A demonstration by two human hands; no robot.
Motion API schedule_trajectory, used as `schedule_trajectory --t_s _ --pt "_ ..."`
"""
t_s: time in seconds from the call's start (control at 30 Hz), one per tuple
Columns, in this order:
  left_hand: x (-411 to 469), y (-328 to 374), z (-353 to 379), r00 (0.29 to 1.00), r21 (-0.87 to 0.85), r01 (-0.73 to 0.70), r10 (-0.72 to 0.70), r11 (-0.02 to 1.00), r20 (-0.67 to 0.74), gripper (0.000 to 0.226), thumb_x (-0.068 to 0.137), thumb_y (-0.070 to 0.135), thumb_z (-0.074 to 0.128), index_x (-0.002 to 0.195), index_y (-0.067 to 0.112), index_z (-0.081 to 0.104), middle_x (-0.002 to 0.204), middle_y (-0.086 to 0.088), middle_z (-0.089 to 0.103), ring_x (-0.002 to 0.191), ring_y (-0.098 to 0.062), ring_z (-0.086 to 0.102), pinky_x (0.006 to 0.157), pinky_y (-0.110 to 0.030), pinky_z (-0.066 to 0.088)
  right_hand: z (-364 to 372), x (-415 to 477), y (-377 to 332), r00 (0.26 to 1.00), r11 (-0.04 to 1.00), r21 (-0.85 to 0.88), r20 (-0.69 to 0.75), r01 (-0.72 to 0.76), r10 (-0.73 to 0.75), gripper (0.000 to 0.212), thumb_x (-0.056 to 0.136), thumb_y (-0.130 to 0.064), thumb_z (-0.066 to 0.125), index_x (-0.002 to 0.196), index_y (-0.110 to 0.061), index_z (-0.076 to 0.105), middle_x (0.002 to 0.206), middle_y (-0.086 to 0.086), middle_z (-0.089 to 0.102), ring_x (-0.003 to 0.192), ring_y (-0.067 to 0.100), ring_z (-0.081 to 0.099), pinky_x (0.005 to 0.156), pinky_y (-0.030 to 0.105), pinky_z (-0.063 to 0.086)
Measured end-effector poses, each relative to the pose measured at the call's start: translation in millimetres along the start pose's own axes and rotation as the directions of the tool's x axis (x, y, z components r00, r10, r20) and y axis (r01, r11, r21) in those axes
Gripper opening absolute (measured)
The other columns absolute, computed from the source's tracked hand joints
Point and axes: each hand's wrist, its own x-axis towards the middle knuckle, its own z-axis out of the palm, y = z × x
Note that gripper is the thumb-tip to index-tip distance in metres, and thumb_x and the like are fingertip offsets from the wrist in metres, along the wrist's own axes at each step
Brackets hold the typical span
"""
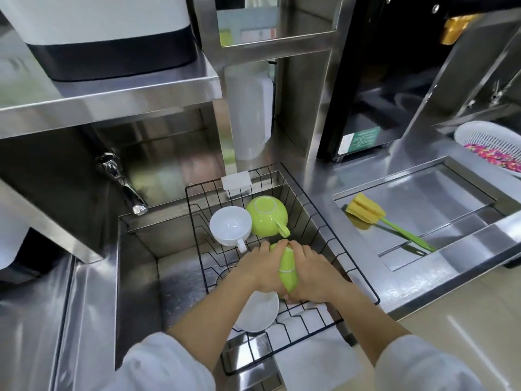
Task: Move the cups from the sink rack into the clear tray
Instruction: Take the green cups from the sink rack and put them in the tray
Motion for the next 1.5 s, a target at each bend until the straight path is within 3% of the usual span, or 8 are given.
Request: schedule_trajectory --t_s 0.17,0.37,0.5,0.6,0.73,0.9,1.1,1.5 --pt "-11 -3 -15 0.985 -0.001 -0.074 0.073 0.997 -0.155 0.11 0.053 0.042 0.082 0.141 0.027 0.018 0.135 -0.012 0.039 0.118 -0.032 0.041 0.096 -0.039 0.037 -10 -1 -4 0.989 0.999 -0.019 -0.142 0.038 -0.04 0.105 0.055 -0.05 0.076 0.136 -0.012 0.022 0.121 0.008 0.047 0.111 0.027 0.047 0.092 0.037 0.039" --pt "-33 10 -69 0.915 -0.017 -0.202 0.182 0.979 -0.36 0.106 0.054 0.042 0.081 0.14 0.034 0.02 0.135 -0.003 0.036 0.12 -0.024 0.033 0.099 -0.033 0.033 -68 -10 -15 0.936 0.984 0.106 -0.338 0.145 -0.102 0.106 0.051 -0.046 0.081 0.137 -0.015 0.026 0.126 0.009 0.047 0.116 0.027 0.045 0.097 0.043 0.04" --pt "-64 29 -116 0.777 0.083 -0.348 0.337 0.934 -0.532 0.102 0.056 0.043 0.081 0.14 0.028 0.025 0.137 -0.004 0.034 0.122 -0.021 0.028 0.102 -0.03 0.027 -117 -29 -30 0.851 0.973 0.108 -0.511 0.205 -0.123 0.108 0.054 -0.049 0.08 0.139 -0.013 0.024 0.134 0.009 0.043 0.123 0.026 0.04 0.101 0.045 0.039" --pt "-93 43 -147 0.629 0.242 -0.406 0.461 0.881 -0.625 0.113 0.055 0.051 0.08 0.143 0.015 0.019 0.143 -0.01 0.033 0.125 -0.021 0.027 0.106 -0.03 0.025 -143 -49 -45 0.723 0.942 0.131 -0.676 0.309 -0.143 0.106 0.056 -0.054 0.076 0.138 -0.009 0.025 0.136 0.013 0.042 0.125 0.026 0.039 0.102 0.045 0.039" --pt "-127 52 -172 0.518 0.394 -0.383 0.547 0.836 -0.657 0.124 0.048 0.047 0.085 0.14 -0.002 0.019 0.143 -0.02 0.034 0.125 -0.023 0.023 0.106 -0.022 0.012 -158 -65 -65 0.576 0.923 0.046 -0.793 0.382 -0.199 0.105 0.056 -0.039 0.084 0.136 -0.009 0.025 0.134 0.02 0.043 0.124 0.032 0.041 0.097 0.054 0.042" --pt "-162 39 -173 0.527 0.343 -0.364 0.495 0.866 -0.691 0.107 0.059 0.044 0.081 0.136 -0.007 0.027 0.143 -0.026 0.034 0.134 -0.03 0.027 0.113 -0.024 0.014 -161 -70 -100 0.562 0.903 -0.002 -0.782 0.429 -0.269 0.097 0.064 -0.055 0.07 0.136 -0.007 0.026 0.134 0.022 0.043 0.124 0.034 0.042 0.098 0.053 0.042" --pt "-219 -11 -168 0.502 0.324 -0.191 0.376 0.926 -0.779 0.101 0.06 0.058 0.071 0.129 -0.008 0.039 0.133 -0.024 0.048 0.123 -0.033 0.046 0.105 -0.029 0.031 -149 -59 -164 0.583 0.85 -0.056 -0.704 0.524 -0.406 0.097 0.061 -0.045 0.079 0.132 0.005 0.036 0.131 0.023 0.047 0.122 0.036 0.045 0.094 0.054 0.044" --pt "-389 -149 -162 0.413 0.145 0.06 0.107 0.988 -0.904 0.107 0.054 0.061 0.073 0.129 -0.007 0.041 0.133 -0.02 0.049 0.121 -0.03 0.049 0.103 -0.026 0.03 -114 -46 -368 0.462 0.646 -0.159 -0.574 0.747 -0.676 0.095 0.062 -0.054 0.07 0.135 -0.007 0.03 0.133 0.019 0.048 0.122 0.034 0.047 0.097 0.048 0.043"
